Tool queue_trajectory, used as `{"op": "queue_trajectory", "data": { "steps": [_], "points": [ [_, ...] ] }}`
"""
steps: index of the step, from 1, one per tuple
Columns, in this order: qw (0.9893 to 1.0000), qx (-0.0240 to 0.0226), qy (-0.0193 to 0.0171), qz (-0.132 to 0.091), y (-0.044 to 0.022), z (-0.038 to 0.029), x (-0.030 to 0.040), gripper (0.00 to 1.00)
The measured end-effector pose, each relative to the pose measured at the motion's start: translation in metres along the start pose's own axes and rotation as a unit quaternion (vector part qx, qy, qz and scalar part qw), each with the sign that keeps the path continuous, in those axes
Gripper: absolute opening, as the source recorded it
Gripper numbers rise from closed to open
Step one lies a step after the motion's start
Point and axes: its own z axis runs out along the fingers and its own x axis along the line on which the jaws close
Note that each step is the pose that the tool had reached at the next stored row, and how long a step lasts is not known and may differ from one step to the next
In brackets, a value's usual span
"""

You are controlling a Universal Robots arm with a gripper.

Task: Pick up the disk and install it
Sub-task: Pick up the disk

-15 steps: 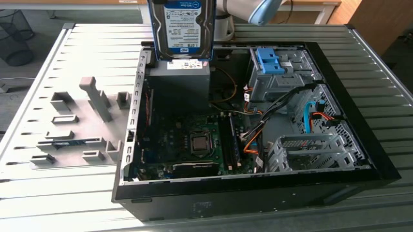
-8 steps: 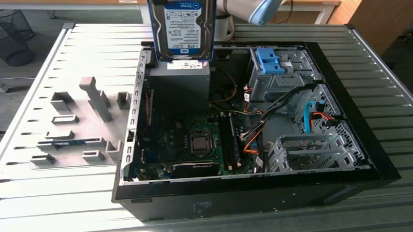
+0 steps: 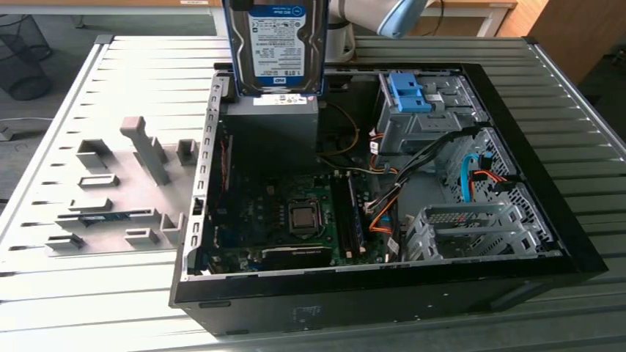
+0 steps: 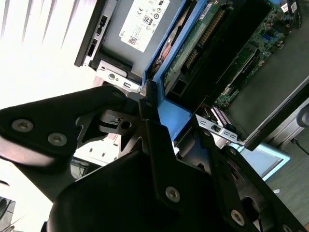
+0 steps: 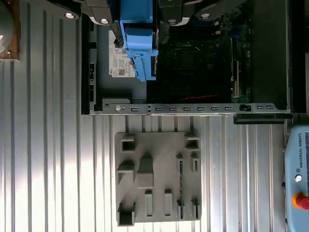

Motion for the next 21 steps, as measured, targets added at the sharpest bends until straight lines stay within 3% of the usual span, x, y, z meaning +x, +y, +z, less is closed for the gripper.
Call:
{"op": "queue_trajectory", "data": {
  "steps": [15, 21],
  "points": [
    [1.0, 0.0, 0.0, 0.0, -0.0003, 0.0, 0.0004, 0.36],
    [1.0, -0.0001, 0.0001, 0.0, -0.0088, 0.0001, 0.0001, 0.36]
  ]
}}
